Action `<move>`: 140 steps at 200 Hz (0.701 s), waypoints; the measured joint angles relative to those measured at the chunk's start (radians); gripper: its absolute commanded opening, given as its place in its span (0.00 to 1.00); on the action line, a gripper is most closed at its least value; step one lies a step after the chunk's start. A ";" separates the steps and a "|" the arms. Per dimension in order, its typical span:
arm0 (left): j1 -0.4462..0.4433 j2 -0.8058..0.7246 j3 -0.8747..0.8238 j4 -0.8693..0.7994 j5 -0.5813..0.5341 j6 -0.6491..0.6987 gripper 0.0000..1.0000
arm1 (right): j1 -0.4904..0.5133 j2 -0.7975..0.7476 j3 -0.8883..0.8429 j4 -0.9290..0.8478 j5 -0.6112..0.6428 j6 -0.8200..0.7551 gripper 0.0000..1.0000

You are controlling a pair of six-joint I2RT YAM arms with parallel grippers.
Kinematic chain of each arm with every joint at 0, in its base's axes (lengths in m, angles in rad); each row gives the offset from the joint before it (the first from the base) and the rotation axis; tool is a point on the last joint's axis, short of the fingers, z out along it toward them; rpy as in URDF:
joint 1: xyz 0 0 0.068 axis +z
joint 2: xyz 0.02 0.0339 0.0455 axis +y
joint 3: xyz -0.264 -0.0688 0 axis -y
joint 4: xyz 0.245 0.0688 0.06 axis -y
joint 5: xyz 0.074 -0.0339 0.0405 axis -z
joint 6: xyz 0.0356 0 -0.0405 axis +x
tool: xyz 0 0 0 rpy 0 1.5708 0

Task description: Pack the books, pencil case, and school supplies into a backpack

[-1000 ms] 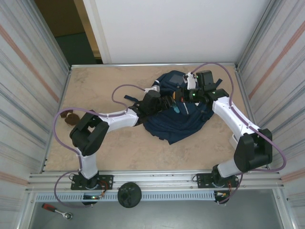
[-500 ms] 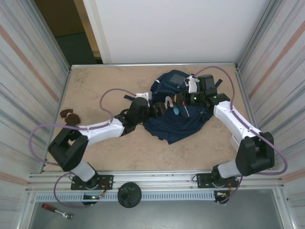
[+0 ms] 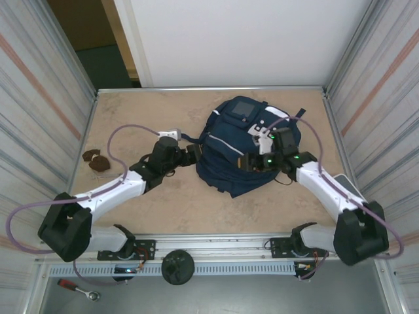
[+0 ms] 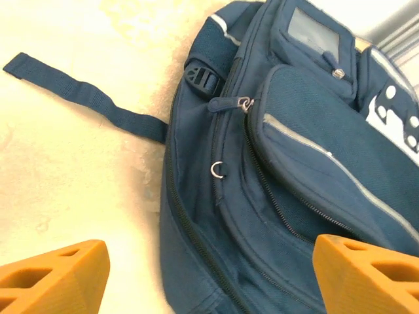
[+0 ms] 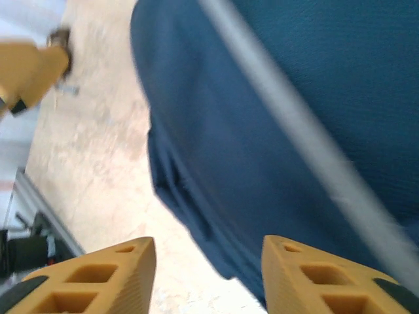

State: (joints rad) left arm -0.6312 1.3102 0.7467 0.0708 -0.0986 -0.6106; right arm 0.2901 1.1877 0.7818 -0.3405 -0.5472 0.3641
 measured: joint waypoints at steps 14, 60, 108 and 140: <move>0.018 0.068 0.065 -0.039 0.041 0.034 0.85 | -0.093 -0.054 -0.021 0.021 0.026 0.021 0.55; 0.112 0.388 0.362 -0.084 0.247 0.096 0.85 | -0.243 0.039 -0.040 0.151 0.056 0.125 0.66; 0.121 0.580 0.465 -0.091 0.415 0.102 0.63 | -0.253 0.199 -0.003 0.217 0.054 0.175 0.65; 0.110 0.574 0.396 -0.013 0.466 0.087 0.57 | -0.252 0.262 0.042 0.247 0.050 0.179 0.62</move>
State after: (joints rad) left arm -0.5209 1.8839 1.1427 0.0582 0.3676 -0.5240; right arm 0.0383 1.4498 0.8234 -0.0933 -0.4973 0.5434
